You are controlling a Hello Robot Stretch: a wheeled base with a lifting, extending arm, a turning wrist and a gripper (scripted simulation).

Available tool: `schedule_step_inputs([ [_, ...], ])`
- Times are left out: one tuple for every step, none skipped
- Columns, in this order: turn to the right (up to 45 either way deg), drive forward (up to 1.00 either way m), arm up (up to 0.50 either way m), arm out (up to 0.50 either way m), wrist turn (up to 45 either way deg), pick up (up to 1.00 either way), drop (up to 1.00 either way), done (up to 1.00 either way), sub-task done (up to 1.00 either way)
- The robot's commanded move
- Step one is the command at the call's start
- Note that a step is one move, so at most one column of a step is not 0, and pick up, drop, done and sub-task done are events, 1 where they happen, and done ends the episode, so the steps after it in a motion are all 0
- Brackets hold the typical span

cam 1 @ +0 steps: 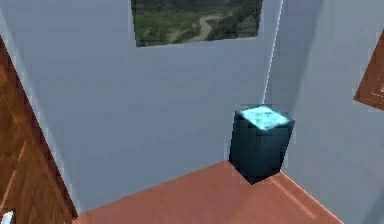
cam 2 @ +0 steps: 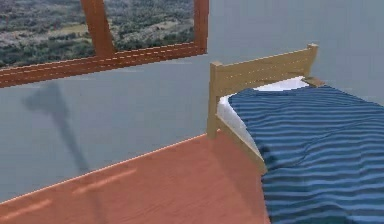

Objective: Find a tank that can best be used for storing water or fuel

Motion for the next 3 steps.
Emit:
schedule_step_inputs([
  [6.0,0.00,0.00,0.00,0.0,0.00,0.00,0.00,0.00],
  [0.0,0.70,0.00,0.00,0.0,0.00,0.00,0.00,0.00],
  [24.0,0.00,0.00,0.00,0.0,0.00,0.00,0.00,0.00],
])
